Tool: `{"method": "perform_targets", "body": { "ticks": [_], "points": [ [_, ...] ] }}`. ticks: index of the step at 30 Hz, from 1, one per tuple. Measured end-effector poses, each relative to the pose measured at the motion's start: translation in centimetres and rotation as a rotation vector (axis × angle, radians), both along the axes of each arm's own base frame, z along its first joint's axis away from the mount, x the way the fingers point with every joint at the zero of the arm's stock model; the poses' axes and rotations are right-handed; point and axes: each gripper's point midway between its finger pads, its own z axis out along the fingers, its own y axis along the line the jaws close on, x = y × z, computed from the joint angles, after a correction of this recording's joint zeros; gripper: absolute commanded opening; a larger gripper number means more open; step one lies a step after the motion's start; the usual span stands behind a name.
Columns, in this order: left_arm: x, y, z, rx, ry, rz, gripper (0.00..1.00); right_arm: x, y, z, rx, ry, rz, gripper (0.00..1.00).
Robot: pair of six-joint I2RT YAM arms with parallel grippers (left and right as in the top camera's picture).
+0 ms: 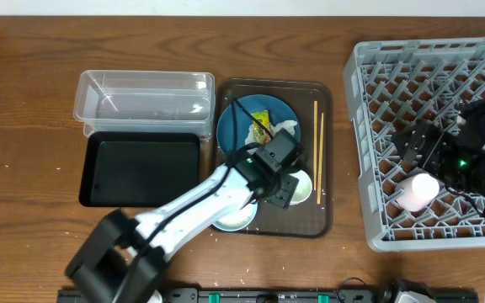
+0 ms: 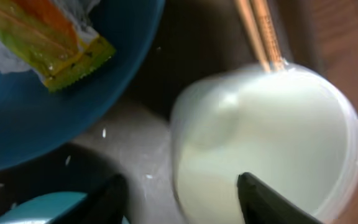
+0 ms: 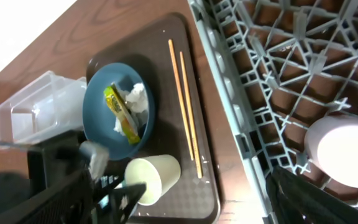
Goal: Sort waste into correct bins and load items into the dishwasher rack
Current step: 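Grasp the white cup on the brown tray with left gripper, then hand the white cup from left gripper to right gripper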
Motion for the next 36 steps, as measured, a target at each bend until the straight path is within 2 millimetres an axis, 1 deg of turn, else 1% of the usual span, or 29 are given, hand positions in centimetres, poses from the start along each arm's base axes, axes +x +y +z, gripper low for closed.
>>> {"method": "perform_targets", "body": {
  "ticks": [1,2,3,5,7,9,10,12,14,17,19,21,23,24,25,26,27,28,29,33,36],
  "points": [
    [0.1,0.0,-0.3,0.003,0.0,0.006,0.35,0.0,0.3,0.0,0.004,-0.001,0.011,0.88],
    [0.3,-0.1,-0.4,0.004,-0.003,0.005,0.3,0.0,0.5,0.0,0.005,-0.001,0.017,0.88],
    [0.4,-0.2,-0.4,0.001,-0.008,0.01,0.25,0.0,0.6,0.0,0.005,-0.001,0.021,0.88],
    [0.6,-0.3,-0.3,-0.004,-0.013,0.025,0.12,0.0,0.6,0.0,0.007,-0.001,0.022,0.88],
    [0.4,-0.2,-0.4,-0.003,0.001,0.036,0.06,0.0,0.6,0.0,0.008,-0.001,0.023,0.88],
    [-0.3,0.0,-0.2,-0.007,0.032,0.039,0.06,0.0,0.6,0.1,0.007,-0.001,0.023,0.88],
    [-0.7,0.0,0.1,-0.017,0.044,0.036,0.06,0.0,0.6,0.1,0.008,-0.001,0.024,0.88],
    [-1.2,-0.1,1.5,-0.056,0.058,0.03,0.06,0.0,0.6,0.0,0.006,-0.002,0.025,0.88],
    [-1.6,-0.2,3.9,-0.126,0.059,0.027,0.06,0.0,0.6,0.0,0.001,-0.005,0.032,0.88],
    [-1.0,0.5,9.0,-0.29,0.028,0.048,0.06,-0.1,1.2,0.1,-0.014,-0.017,0.079,0.88],
    [0.2,2.0,12.9,-0.42,-0.001,0.087,0.06,-0.1,2.6,0.5,-0.006,-0.049,0.166,0.88],
    [1.3,3.7,15.8,-0.535,-0.011,0.121,0.06,-0.1,4.6,1.3,0.019,-0.11,0.282,0.87],
    [1.9,5.3,18.0,-0.646,0.001,0.137,0.06,-0.2,7.0,2.5,0.058,-0.189,0.414,0.87],
    [2.1,6.1,19.1,-0.717,0.025,0.141,0.06,-0.3,8.7,3.3,0.083,-0.244,0.501,0.87],
    [2.1,6.5,19.7,-0.758,0.041,0.141,0.06,-0.5,9.9,3.9,0.105,-0.282,0.561,0.88],
    [2.1,7.0,20.5,-0.813,0.066,0.133,0.06,-0.9,11.7,4.8,0.136,-0.337,0.65,0.88],
    [1.9,7.4,21.3,-0.871,0.094,0.117,0.06,-1.2,12.9,5.4,0.154,-0.377,0.708,0.88],
    [1.7,7.5,21.9,-0.914,0.115,0.101,0.07,-1.7,14.6,6.2,0.177,-0.431,0.79,0.9],
    [1.4,7.8,22.7,-0.964,0.133,0.078,0.06,-2.0,15.4,6.7,0.189,-0.461,0.832,0.91],
    [0.1,8.1,25.0,-1.094,0.196,-0.003,0.06,-4.2,20.1,9.3,0.236,-0.627,1.05,0.91],
    [-0.8,8.0,26.0,-1.148,0.233,-0.051,0.07,-5.4,22.4,10.2,0.254,-0.678,1.128,0.91]
  ]
}}
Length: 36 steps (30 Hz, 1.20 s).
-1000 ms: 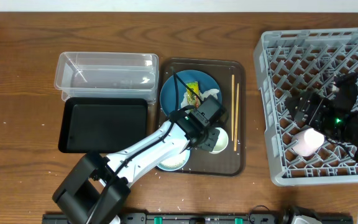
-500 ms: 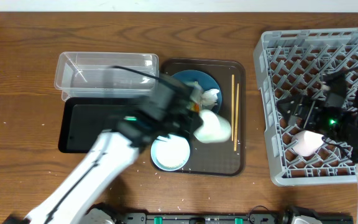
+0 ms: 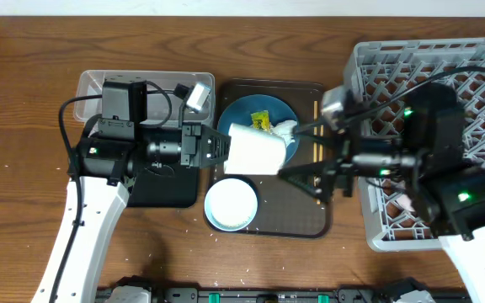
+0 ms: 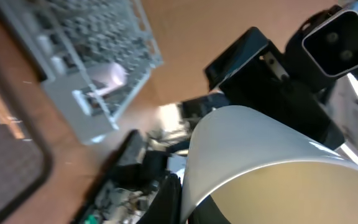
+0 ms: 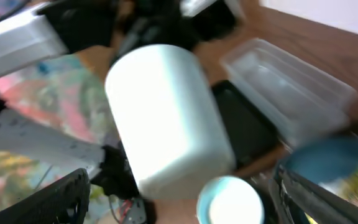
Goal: Sort waste into correct bins and load items into the dishwasher rack
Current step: 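Hand the white cup from left gripper to right gripper, then place the white cup into the grey rack with right gripper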
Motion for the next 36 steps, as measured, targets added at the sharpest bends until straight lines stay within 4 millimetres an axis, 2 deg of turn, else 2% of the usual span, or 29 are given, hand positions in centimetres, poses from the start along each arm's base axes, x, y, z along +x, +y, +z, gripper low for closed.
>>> {"method": "perform_targets", "body": {
  "ticks": [5,6,9,10,12,14,19,23,26,29,32,36],
  "points": [
    [-0.6,0.0,0.7,-0.04,0.007,-0.036,0.07,-1.0,3.0,-0.3,-0.009,-0.009,0.069,0.83],
    [-0.7,0.0,0.7,-0.043,0.008,-0.039,0.07,-1.0,3.4,-0.6,-0.014,-0.002,0.072,0.79],
    [-0.8,0.0,0.8,-0.049,0.008,-0.044,0.08,-0.5,4.3,-1.4,-0.026,0.018,0.077,0.56],
    [-0.7,0.0,0.8,-0.048,0.01,-0.041,0.08,-0.4,4.5,-1.5,-0.027,0.022,0.078,0.53],
    [-0.6,0.1,0.8,-0.05,0.01,-0.037,0.13,-0.4,4.5,-1.5,-0.025,0.034,0.075,0.52],
    [-0.6,0.1,0.9,-0.052,0.002,-0.039,0.32,-0.3,4.5,-1.4,-0.023,0.031,0.069,0.52],
    [-0.8,0.1,1.0,-0.059,0.006,-0.048,0.41,0.0,3.9,-1.2,-0.03,0.021,0.031,0.51],
    [-0.8,0.1,1.0,-0.06,0.004,-0.048,0.55,0.3,1.4,-0.5,-0.047,0.007,-0.073,0.51],
    [-0.8,0.1,1.0,-0.06,0.008,-0.048,0.56,0.7,-1.1,-0.6,-0.081,0.021,-0.194,0.49],
    [-0.8,0.1,1.0,-0.06,0.008,-0.048,0.57,1.6,-4.4,-2.1,-0.157,0.094,-0.376,0.52],
    [-0.8,0.1,1.0,-0.06,0.008,-0.048,0.57,3.0,-9.5,-4.9,-0.267,0.22,-0.648,0.56],
    [-0.8,0.1,1.0,-0.06,0.008,-0.048,0.58,3.7,-18.1,-8.2,-0.414,0.376,-1.057,0.57]
  ]
}}
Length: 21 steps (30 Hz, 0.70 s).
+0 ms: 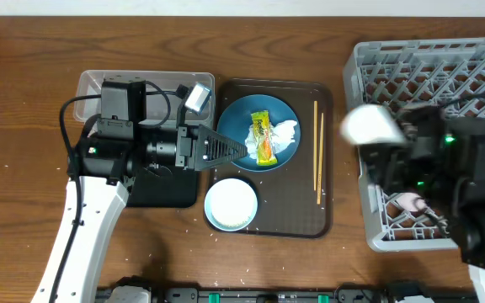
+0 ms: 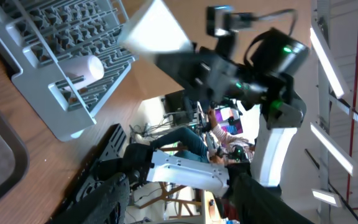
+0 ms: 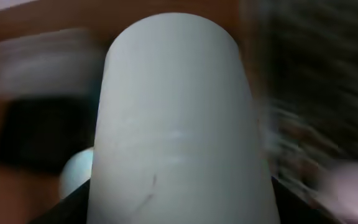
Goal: Sort waste into correct bins and load items into the dishwasher rack
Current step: 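Place the white cup into the grey rack with right gripper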
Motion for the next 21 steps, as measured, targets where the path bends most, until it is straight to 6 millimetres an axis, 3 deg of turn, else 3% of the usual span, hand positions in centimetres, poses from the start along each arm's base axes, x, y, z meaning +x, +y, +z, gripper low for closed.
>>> {"method": "perform_targets", "body": {
  "ticks": [4,8,11,16,21],
  "points": [
    [0.0,0.0,0.0,0.0,0.0,0.0,0.58,-0.5,-8.3,-1.1,-0.096,0.062,-0.375,0.56],
    [0.0,0.0,0.0,0.0,0.0,0.0,0.58,-1.4,-13.9,-1.7,-0.117,0.099,-0.639,0.56],
    [0.0,0.0,0.0,0.0,0.0,0.0,0.58,-2.2,-17.8,-3.1,-0.109,0.173,-0.815,0.56],
    [0.0,0.0,0.0,0.0,0.0,0.0,0.58,-2.7,-21.5,-7.1,-0.062,0.343,-0.958,0.56],
    [0.0,0.0,0.0,0.0,0.0,0.0,0.58,-2.4,-22.6,-11.7,-0.003,0.531,-0.98,0.62]
  ]
}}
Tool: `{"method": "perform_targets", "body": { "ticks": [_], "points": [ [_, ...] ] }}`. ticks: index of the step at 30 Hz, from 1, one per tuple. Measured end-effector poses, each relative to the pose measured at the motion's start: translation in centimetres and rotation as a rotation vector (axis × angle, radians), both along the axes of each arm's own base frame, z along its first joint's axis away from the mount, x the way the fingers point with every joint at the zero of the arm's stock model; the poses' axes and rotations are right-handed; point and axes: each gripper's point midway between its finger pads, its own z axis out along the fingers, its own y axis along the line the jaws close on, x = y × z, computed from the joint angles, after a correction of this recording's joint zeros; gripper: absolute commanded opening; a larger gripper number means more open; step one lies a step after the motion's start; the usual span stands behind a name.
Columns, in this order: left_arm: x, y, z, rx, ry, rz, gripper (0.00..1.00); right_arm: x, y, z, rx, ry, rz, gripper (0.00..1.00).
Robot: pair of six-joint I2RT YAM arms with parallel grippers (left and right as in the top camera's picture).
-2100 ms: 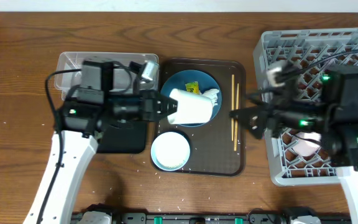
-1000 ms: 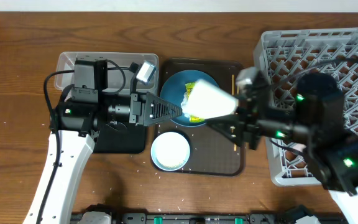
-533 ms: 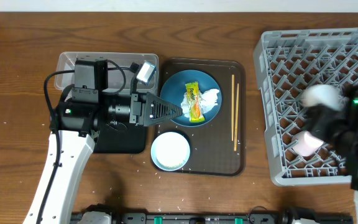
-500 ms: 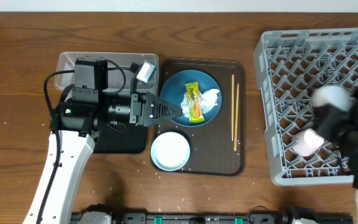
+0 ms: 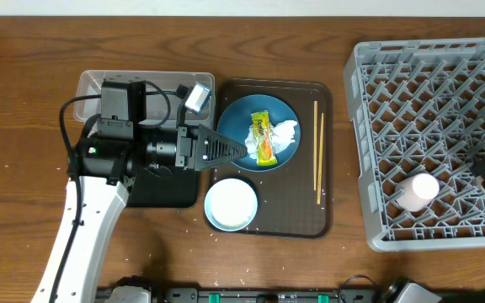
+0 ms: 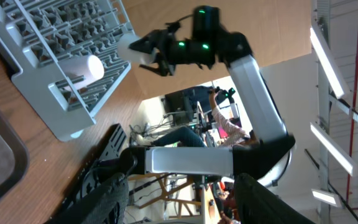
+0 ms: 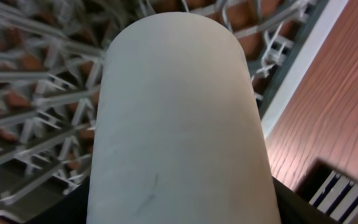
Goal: Sort waste into correct bins and load items into the dishwasher rack
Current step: 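Place the white cup into the grey rack with right gripper, then grasp the white bowl of rice with left gripper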
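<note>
A white paper cup (image 7: 176,124) fills the right wrist view, with my right gripper (image 7: 179,208) shut on it above the grey dishwasher rack (image 7: 36,93), near the rack's edge. In the left wrist view the same cup (image 6: 134,51) hangs high over the rack (image 6: 55,37). My left gripper (image 5: 230,149) stands open and empty, level above the tray's left side, pointing right. On the blue plate (image 5: 236,126) lie a yellow wrapper (image 5: 263,138) and a white tissue (image 5: 286,132). Two chopsticks (image 5: 318,143) lie on the brown tray (image 5: 310,223).
A white bowl on a teal saucer (image 5: 231,204) sits at the tray's front. A pink cup (image 5: 417,192) lies in the rack. A clear bin (image 5: 141,99) and a black bin (image 5: 154,189) stand left of the tray, under my left arm.
My right gripper, still holding the white cup, has moved from over the rack's left part to its right side, out of the overhead view. The left arm has not moved.
My left gripper was down at the white cup on the tray while the right one hung over the rack. Then the left held the cup up beside the open right gripper. Then the right held it and the left was open. Now the cup is over the rack.
</note>
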Motion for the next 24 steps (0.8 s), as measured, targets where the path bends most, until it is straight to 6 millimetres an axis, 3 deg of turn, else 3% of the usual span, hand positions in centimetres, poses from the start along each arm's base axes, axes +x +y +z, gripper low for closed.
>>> {"method": "perform_targets", "body": {
  "ticks": [8,13,17,19,22,24],
  "points": [
    [0.0,0.0,0.0,0.0,0.0,0.0,0.58,2.0,0.3,-4.7,0.158,0.052,0.016,0.82],
    [0.0,0.0,0.0,0.0,0.0,0.0,0.58,2.8,1.4,-4.6,0.215,0.009,0.056,0.85],
    [0.2,-0.1,-0.3,0.017,-0.002,0.012,0.58,4.5,3.1,-1.9,0.246,-0.146,0.169,0.84],
    [0.6,-0.3,-1.1,0.061,0.001,0.039,0.58,5.4,5.0,1.1,0.244,-0.271,0.272,0.84],
    [0.7,-0.9,-4.0,0.217,0.052,0.098,0.58,6.1,8.6,5.8,0.22,-0.434,0.439,0.87],
    [0.3,-1.3,-7.4,0.403,0.081,0.138,0.58,6.0,11.3,8.5,0.198,-0.517,0.551,0.87]
  ]
}}
